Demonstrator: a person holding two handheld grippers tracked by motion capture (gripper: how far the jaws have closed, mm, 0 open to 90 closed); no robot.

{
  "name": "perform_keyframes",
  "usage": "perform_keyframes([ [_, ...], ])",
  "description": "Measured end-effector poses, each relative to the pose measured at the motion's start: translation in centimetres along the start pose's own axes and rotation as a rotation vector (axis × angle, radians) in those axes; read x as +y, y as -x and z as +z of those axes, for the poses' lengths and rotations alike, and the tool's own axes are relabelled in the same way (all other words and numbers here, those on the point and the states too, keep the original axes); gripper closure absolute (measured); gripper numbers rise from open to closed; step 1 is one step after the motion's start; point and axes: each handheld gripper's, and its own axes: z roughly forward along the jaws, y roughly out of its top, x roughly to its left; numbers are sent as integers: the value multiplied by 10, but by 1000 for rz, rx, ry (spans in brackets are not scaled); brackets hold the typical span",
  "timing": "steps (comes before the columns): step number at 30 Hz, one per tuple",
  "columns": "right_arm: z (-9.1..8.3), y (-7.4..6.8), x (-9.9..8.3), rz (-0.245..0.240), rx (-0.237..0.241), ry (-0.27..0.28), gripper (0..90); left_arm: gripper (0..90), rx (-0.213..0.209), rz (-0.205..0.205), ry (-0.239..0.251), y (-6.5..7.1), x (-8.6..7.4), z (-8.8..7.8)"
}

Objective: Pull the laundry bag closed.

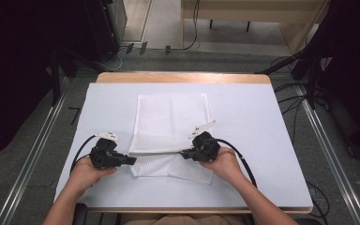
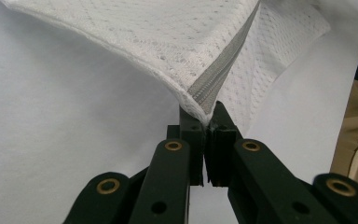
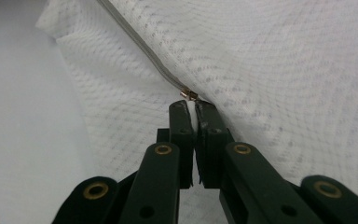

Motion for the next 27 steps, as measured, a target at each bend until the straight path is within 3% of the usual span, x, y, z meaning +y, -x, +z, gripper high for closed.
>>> perform_keyframes([
  [27, -15, 11, -13, 44, -16, -12, 882, 885, 4, -6, 4, 0, 0, -1],
])
